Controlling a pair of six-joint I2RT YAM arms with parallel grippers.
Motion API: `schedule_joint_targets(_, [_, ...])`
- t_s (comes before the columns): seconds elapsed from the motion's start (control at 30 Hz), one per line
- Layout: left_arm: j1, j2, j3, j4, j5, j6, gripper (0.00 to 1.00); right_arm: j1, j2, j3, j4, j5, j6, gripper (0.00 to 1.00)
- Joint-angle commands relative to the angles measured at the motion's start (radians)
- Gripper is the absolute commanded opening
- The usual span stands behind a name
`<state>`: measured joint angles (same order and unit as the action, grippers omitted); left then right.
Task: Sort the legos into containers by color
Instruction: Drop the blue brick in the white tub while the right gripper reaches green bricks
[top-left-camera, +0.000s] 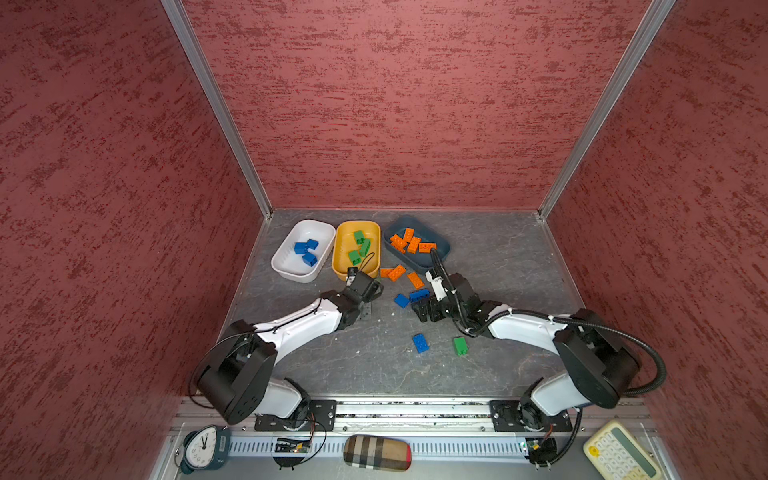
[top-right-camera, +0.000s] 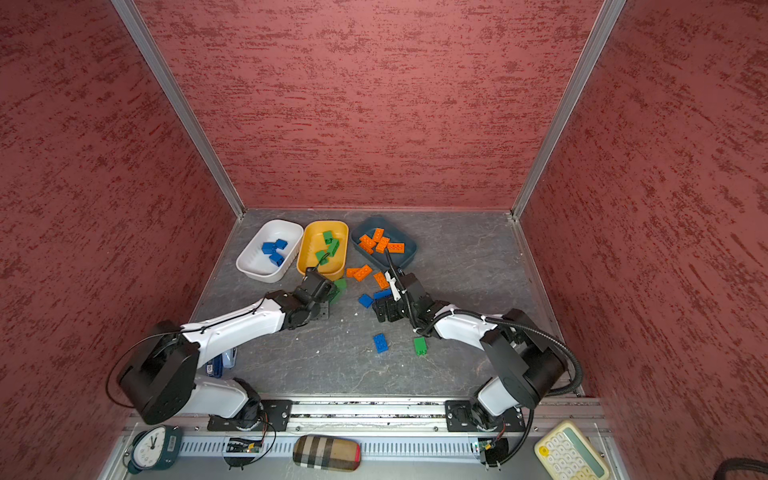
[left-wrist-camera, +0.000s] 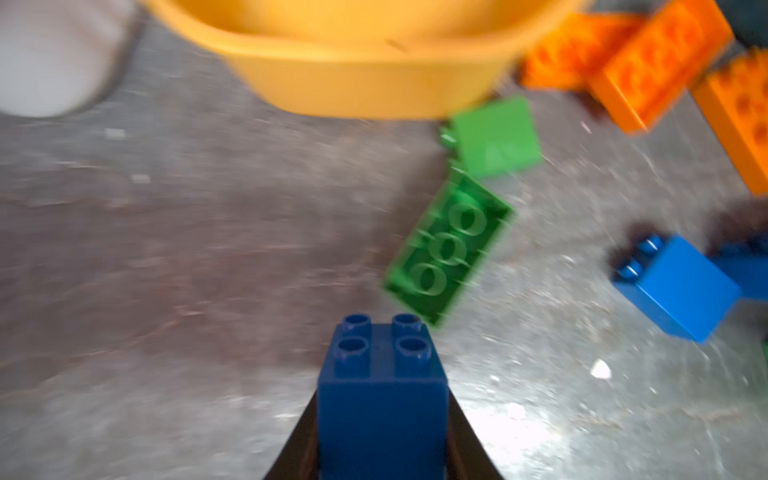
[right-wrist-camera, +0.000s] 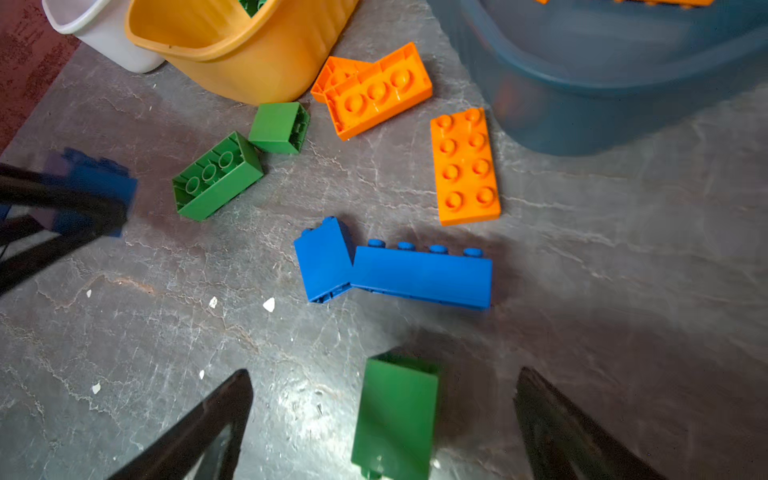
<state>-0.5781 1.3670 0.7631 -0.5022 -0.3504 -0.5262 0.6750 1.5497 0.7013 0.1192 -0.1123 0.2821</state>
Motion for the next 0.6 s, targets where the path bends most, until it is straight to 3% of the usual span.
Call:
schedule_joint_targets(0.0, [0.092,-0.086,-0.007,-0.037,-0.044,0.005,0.33,0.026,0.024,0.058,0.010,-0.006,-0.050,0.99])
schedule_joint_targets(0.23, [0.346,-0.120,0.074,0.051,-0.032,0.098,0.34,0.091,0.081,0.139,0.007,0.048,-0.130,0.99])
schedule_joint_targets(0.4, [0.506,0.004,0.165,0.163,0.022,0.034,0.34,0.112,0.160,0.206,0.020,0.035,-0.162,0.99])
schedule_joint_targets(0.57, [0.586,0.150,0.271,0.203,-0.019,0.043,0.34,0.131,0.215,0.259,0.056,0.020,-0.166,0.99])
